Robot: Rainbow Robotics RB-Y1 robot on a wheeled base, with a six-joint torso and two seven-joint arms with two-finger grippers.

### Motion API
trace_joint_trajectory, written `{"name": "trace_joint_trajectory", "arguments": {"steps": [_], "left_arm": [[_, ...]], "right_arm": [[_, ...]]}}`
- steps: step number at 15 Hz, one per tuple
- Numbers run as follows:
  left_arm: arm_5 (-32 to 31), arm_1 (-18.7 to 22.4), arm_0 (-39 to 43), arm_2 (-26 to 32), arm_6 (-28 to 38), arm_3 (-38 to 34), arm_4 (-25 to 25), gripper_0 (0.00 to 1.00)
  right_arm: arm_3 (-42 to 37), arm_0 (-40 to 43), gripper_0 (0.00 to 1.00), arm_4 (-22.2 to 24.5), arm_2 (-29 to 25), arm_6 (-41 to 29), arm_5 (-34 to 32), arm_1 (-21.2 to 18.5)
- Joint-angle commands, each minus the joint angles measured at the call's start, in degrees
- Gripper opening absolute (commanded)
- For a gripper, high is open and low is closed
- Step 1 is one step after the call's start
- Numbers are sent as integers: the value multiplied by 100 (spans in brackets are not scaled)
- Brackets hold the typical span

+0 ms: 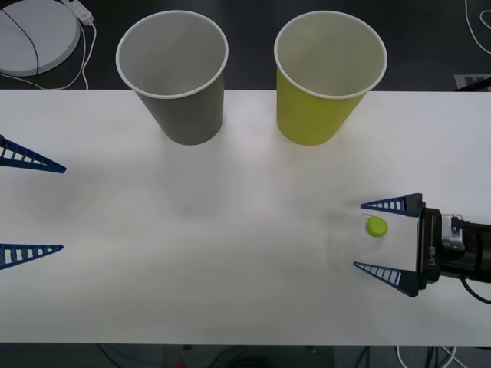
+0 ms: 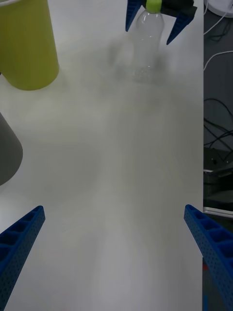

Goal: Put the can into the green bin and the plastic bottle into the gray bin

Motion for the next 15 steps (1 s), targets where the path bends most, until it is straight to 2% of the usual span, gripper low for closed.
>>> {"name": "trace_joint_trajectory", "arguments": {"steps": [1, 8, 10, 11, 15], "left_arm": [[0, 0, 0, 0, 0, 0, 0, 100], [0, 0, 0, 0, 0, 0, 0, 100], [0, 0, 0, 0, 0, 0, 0, 100], [0, 0, 0, 0, 0, 0, 0, 100], [0, 0, 0, 0, 0, 0, 0, 100]], "right_arm": [[-1, -99, 100, 38, 112, 3, 44, 59], [-1, -187, 100, 38, 287, -6, 159, 120], [-1, -195, 12, 38, 305, -32, 159, 120], [-1, -213, 0, 38, 322, -50, 150, 120], [-1, -222, 0, 38, 331, -67, 115, 120]]}}
